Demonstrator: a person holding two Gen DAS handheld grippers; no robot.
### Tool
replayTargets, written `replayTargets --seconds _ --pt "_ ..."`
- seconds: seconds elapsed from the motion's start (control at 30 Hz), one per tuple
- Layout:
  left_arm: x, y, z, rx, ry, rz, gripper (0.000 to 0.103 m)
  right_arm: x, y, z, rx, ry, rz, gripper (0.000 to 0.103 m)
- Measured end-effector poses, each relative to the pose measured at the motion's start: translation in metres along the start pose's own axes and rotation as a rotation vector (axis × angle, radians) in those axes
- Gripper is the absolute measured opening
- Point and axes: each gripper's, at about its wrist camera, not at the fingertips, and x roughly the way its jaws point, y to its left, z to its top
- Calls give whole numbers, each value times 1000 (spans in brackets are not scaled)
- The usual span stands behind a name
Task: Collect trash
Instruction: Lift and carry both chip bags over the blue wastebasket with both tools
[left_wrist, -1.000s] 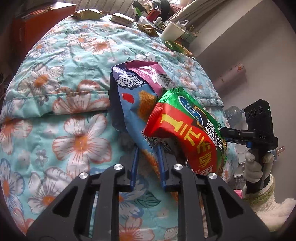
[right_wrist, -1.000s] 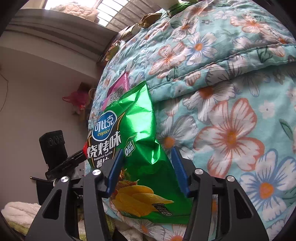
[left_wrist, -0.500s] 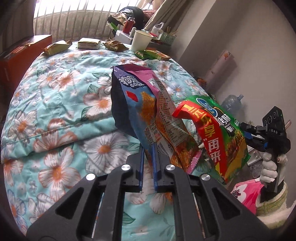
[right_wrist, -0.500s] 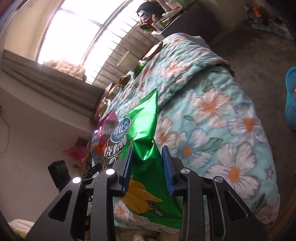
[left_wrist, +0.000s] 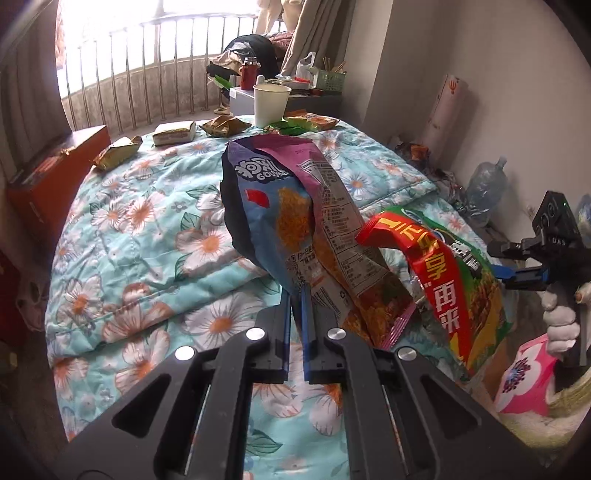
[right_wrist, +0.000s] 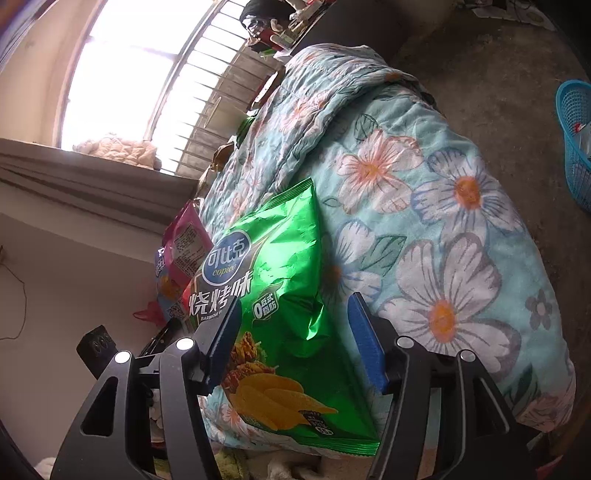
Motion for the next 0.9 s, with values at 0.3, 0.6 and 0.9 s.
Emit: replayTargets --seconds 0.3,0.6,0.9 --pt "5 -19 2 99 10 164 3 27 12 10 -42 71 2 62" --pt "7 -26 1 118 6 197 3 38 22 14 -56 105 -26 62" --pt "11 -25 0 123 12 204 3 43 28 13 -66 106 -43 60"
